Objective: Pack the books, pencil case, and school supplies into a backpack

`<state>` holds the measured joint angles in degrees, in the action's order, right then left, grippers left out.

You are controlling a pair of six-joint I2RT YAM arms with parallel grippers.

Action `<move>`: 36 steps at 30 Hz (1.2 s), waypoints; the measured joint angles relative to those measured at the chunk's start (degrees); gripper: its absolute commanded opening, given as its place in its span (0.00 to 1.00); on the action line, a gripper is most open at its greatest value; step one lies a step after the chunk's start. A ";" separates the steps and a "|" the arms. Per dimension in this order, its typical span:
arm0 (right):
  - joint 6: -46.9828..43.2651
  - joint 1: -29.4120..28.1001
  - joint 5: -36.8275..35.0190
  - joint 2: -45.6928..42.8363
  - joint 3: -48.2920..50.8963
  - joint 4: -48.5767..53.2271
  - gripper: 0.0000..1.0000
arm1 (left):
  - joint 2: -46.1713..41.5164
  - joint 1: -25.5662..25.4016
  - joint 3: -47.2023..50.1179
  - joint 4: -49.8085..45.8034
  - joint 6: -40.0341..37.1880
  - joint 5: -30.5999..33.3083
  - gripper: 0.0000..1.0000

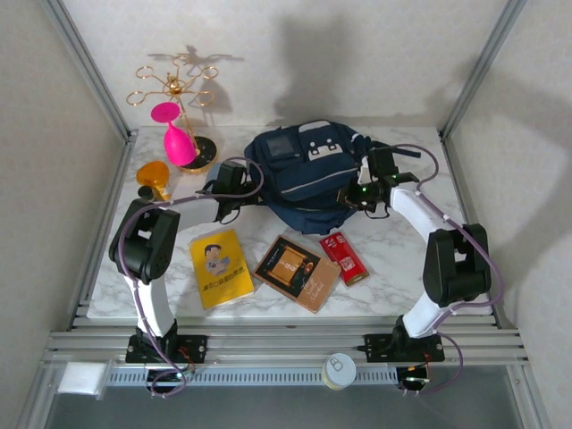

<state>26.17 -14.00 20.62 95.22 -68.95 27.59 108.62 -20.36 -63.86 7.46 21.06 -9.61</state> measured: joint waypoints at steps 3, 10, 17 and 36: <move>-0.37 -0.09 -1.40 0.22 0.00 0.04 0.51 | -3.72 -0.02 2.49 -1.01 0.70 -1.77 0.32; -1.88 -0.26 -6.62 -2.43 0.57 3.30 0.77 | -19.96 -5.31 12.90 -3.19 9.09 -2.97 0.39; -2.49 -8.66 -8.52 -10.80 7.41 6.73 0.87 | -34.64 -21.99 24.85 -7.28 29.49 2.64 0.44; -2.86 -20.31 -2.73 -5.92 19.04 -1.55 0.92 | -30.01 -42.34 37.03 3.10 63.63 13.62 0.62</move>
<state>23.31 -34.30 17.89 89.30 -49.91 26.04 78.61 -62.70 -26.83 10.57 84.68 4.01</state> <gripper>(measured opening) 0.921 0.627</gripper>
